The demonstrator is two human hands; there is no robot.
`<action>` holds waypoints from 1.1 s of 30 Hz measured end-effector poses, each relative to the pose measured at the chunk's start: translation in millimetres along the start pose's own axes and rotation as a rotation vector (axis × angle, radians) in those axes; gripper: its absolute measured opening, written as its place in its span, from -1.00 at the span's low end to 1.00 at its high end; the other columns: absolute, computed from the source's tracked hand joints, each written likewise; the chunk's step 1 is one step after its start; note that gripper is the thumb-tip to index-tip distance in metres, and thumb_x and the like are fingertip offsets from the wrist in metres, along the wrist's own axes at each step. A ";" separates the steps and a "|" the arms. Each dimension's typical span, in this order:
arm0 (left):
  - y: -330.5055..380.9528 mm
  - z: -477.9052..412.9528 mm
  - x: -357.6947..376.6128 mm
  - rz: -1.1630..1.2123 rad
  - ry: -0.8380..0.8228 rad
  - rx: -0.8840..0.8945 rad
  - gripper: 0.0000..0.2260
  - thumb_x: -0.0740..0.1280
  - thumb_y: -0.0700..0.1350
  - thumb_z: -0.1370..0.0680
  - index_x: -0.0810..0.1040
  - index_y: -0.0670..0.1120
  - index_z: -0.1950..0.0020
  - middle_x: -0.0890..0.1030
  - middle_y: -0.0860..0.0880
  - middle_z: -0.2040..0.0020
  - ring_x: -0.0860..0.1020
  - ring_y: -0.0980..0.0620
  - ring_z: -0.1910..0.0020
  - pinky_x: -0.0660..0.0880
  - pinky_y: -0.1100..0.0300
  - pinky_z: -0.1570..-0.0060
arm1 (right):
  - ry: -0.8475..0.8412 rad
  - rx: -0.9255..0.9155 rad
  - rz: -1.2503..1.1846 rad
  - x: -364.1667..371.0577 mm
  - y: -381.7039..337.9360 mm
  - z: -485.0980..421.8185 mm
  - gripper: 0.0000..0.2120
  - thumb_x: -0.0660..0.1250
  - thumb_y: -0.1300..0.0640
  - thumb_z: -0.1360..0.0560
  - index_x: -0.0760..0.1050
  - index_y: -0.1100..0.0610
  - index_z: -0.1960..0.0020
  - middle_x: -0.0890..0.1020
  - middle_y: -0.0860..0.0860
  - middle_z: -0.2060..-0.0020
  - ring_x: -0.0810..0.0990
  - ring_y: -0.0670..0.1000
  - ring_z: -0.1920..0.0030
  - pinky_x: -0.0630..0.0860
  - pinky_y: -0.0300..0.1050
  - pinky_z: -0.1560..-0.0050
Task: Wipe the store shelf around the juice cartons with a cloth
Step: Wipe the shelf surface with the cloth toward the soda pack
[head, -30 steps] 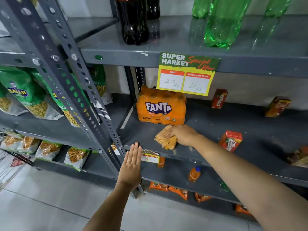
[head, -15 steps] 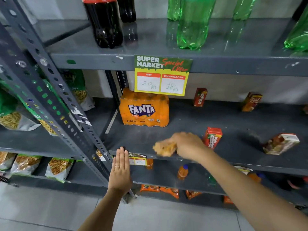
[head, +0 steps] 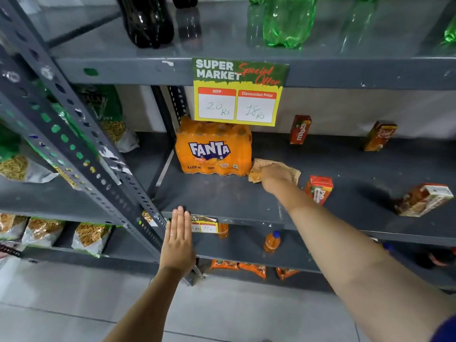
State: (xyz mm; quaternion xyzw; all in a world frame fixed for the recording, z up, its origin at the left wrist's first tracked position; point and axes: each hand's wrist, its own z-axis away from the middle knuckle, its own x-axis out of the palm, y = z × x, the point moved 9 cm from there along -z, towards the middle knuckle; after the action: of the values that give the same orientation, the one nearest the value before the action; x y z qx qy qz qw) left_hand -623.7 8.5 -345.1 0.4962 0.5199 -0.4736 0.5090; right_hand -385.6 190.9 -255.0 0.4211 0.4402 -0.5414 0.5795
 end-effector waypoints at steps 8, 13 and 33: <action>3.7 -1.6 4.7 0.038 0.021 0.004 -0.20 0.31 -0.26 -0.39 -0.06 -0.33 -0.51 -0.07 -0.33 -0.54 -0.13 -0.28 -0.53 0.01 -0.17 -0.49 | -0.009 -0.092 0.045 43.8 -6.1 107.1 -0.59 0.07 0.32 -0.53 0.54 0.10 -0.25 0.60 0.09 -0.20 0.58 0.10 -0.17 0.51 -0.08 -0.03; 1.0 -1.8 7.9 0.054 0.017 0.037 -0.16 0.38 -0.29 -0.32 0.03 -0.34 -0.50 -0.01 -0.33 -0.54 -0.07 -0.28 -0.53 -0.08 -0.12 -0.46 | -0.211 -0.190 -0.230 12.1 15.1 136.8 -0.73 0.16 0.17 -0.52 0.61 0.06 -0.07 0.66 0.08 0.04 0.63 0.13 0.01 0.49 -0.05 0.14; -5.7 -1.0 4.5 0.048 0.001 0.056 -0.08 0.36 -0.22 -0.35 -0.15 -0.25 -0.54 -0.08 -0.24 -0.56 -0.11 -0.20 -0.54 -0.09 -0.08 -0.47 | -0.051 0.122 -0.168 -4.2 -0.9 -32.0 -0.44 0.22 0.09 -0.57 0.18 0.12 -0.53 0.25 0.20 -0.49 0.27 0.23 -0.45 0.28 0.12 -0.42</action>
State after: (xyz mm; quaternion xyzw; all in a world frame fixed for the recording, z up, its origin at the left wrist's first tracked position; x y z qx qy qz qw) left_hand -629.4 9.3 -349.5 0.5231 0.4946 -0.4753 0.5058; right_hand -388.3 222.8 -259.1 0.4033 0.4251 -0.6247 0.5162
